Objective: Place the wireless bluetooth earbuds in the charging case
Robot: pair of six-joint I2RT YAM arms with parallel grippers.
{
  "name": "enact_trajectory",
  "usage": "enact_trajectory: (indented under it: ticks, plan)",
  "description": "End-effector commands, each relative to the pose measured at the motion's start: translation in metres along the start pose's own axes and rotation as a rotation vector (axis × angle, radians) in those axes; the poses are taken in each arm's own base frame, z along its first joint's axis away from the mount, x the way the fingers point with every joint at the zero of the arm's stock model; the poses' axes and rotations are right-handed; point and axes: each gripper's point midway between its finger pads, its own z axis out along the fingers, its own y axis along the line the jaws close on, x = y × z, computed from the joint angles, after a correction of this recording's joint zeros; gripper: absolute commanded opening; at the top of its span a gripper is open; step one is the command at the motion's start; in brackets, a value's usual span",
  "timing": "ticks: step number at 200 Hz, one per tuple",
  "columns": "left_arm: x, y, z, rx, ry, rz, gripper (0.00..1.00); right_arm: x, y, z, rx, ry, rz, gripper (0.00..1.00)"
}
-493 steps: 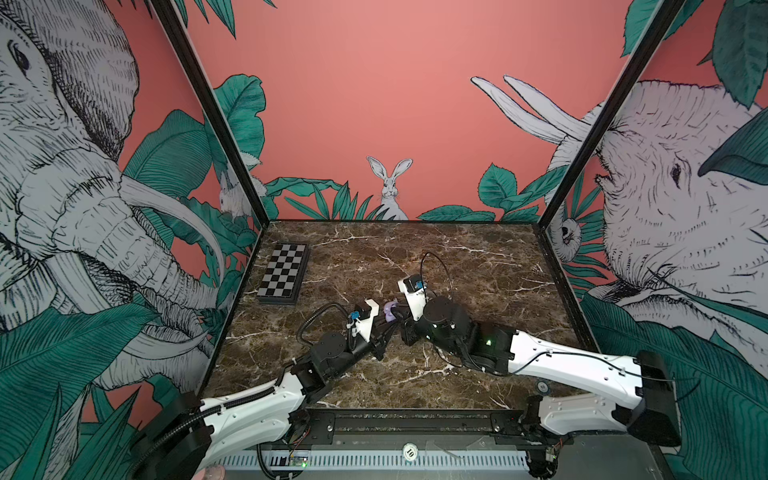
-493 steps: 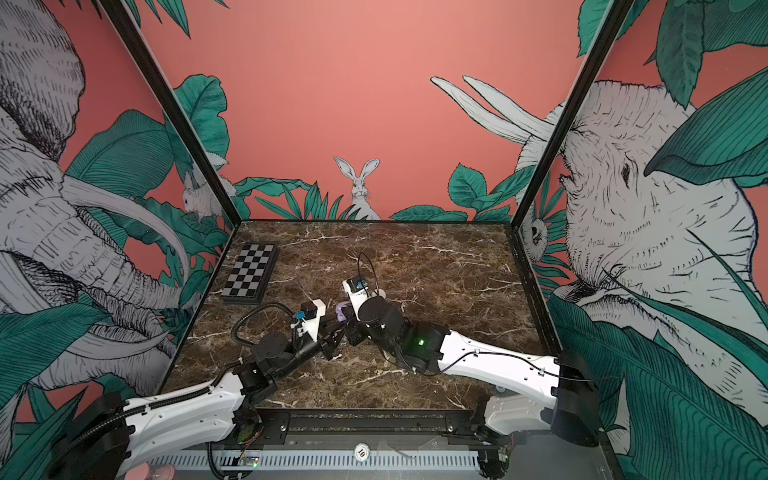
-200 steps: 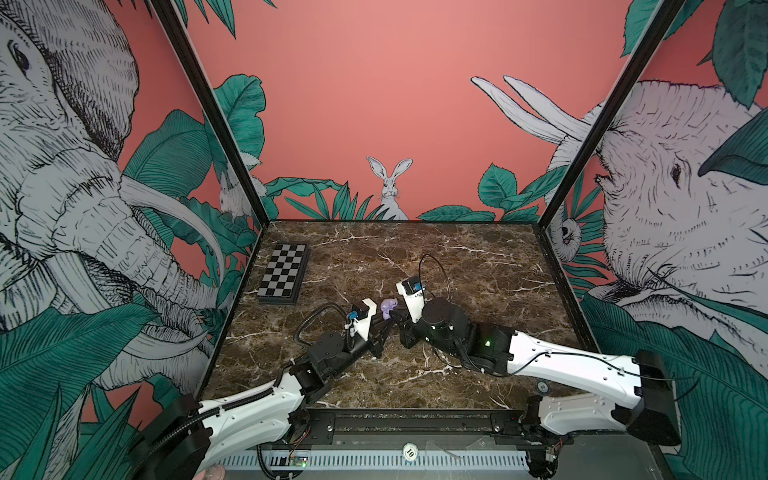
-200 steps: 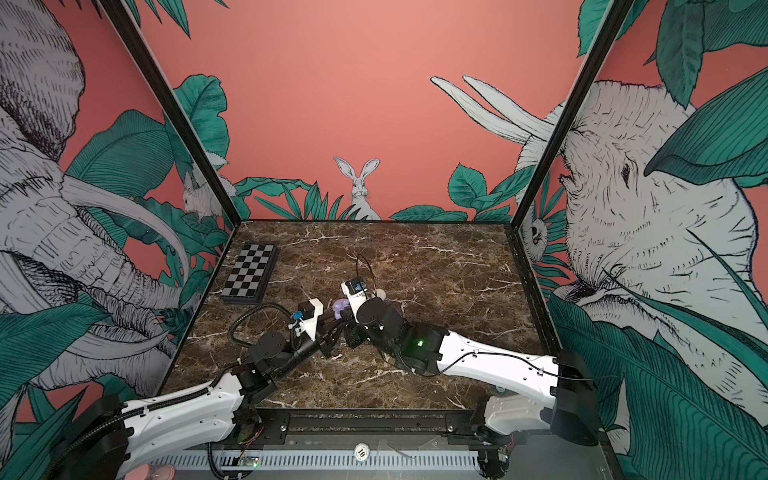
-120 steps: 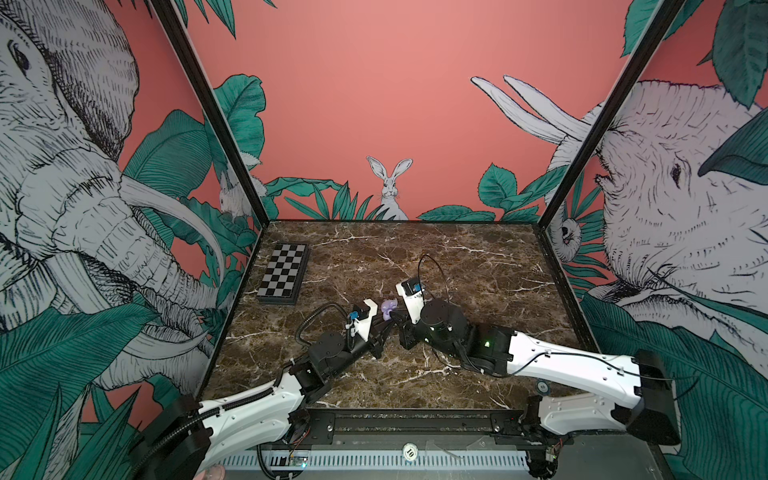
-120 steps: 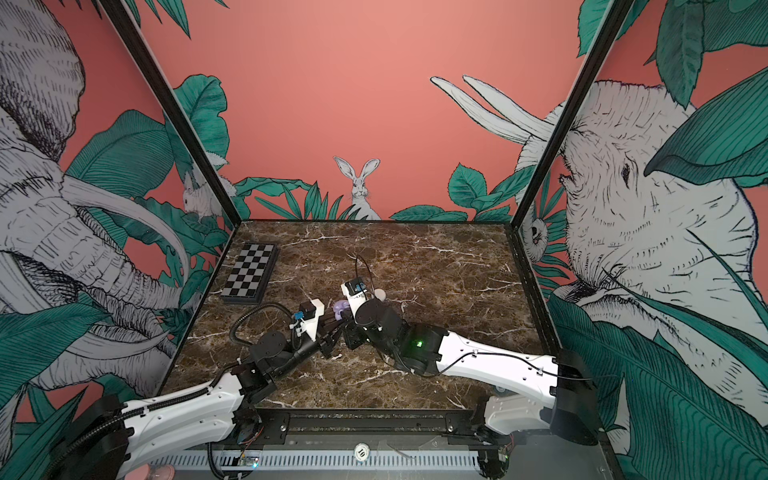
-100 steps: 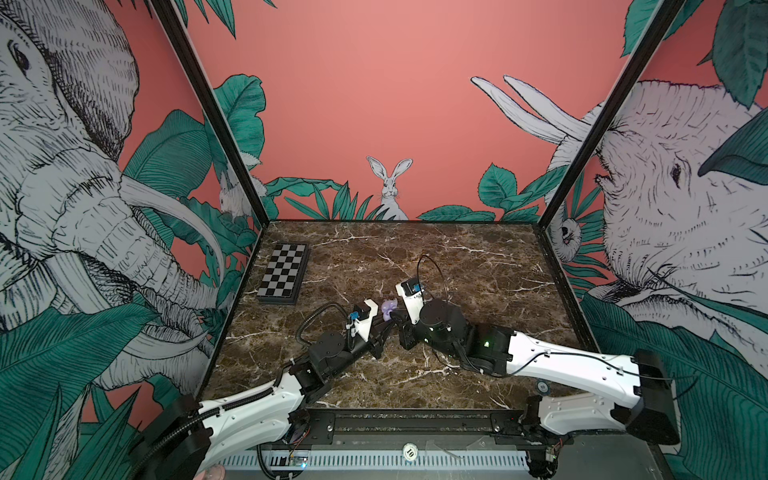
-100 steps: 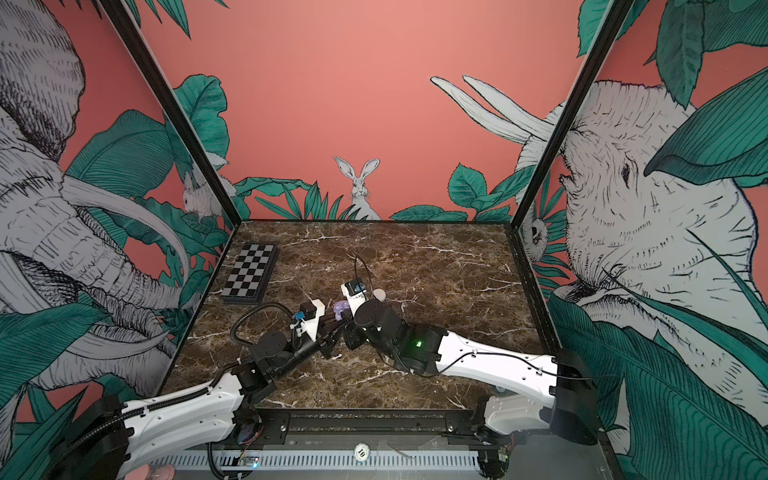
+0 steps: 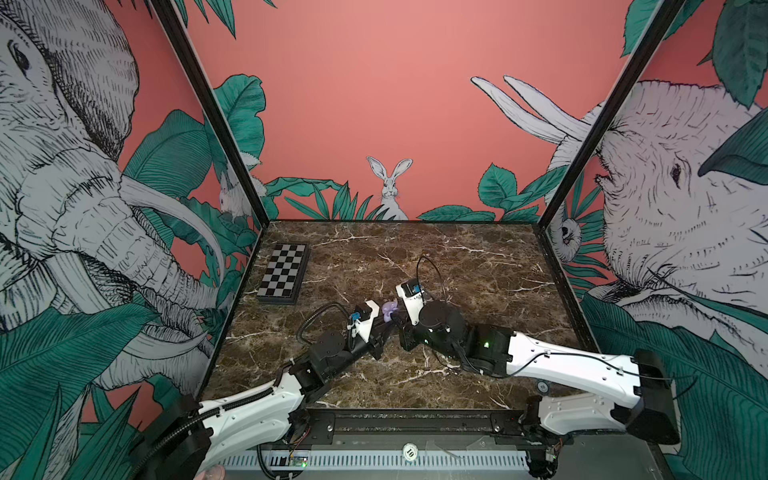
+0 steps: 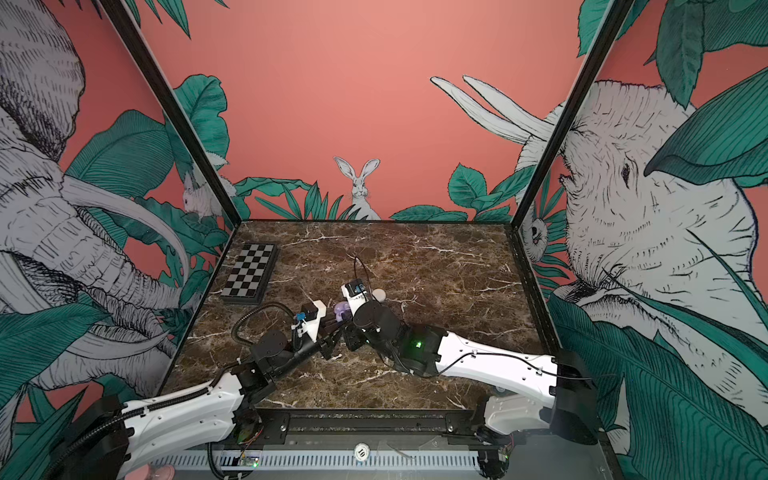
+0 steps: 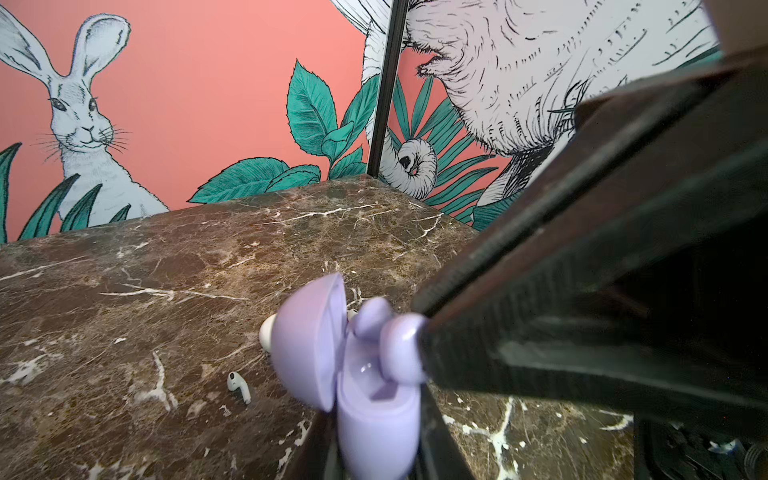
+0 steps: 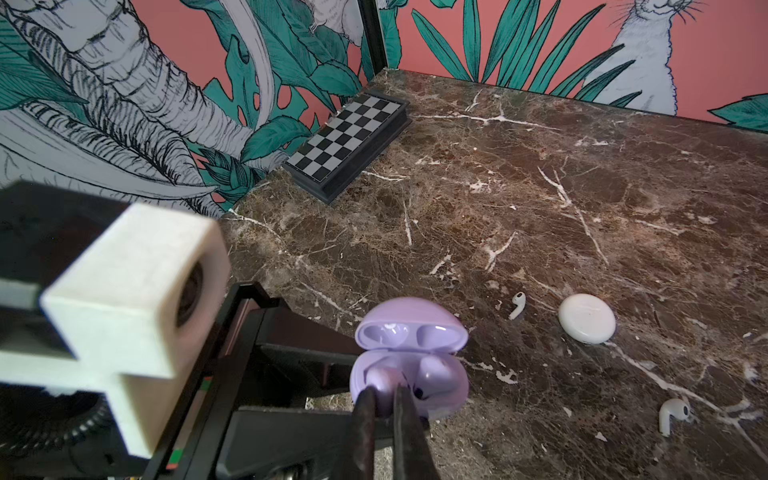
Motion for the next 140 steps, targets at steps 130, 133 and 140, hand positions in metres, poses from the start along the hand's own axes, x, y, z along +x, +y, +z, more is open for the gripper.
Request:
enact_trajectory:
  ticks: [130, 133, 140]
  plan:
    - [-0.0374, -0.0286, -0.0028, 0.139, -0.112, 0.038, 0.00, 0.0023, -0.0033, -0.0033, 0.019, 0.032, 0.018, 0.11]
    - [-0.0380, -0.0285, -0.0029, 0.138, -0.113, 0.040, 0.00, 0.0015, -0.0032, -0.0037, 0.018, 0.030, 0.020, 0.11]
    - [-0.0381, -0.0290, -0.0030, 0.141, -0.114, 0.039, 0.00, 0.0018, -0.0038, -0.0037, 0.021, 0.031, 0.018, 0.11]
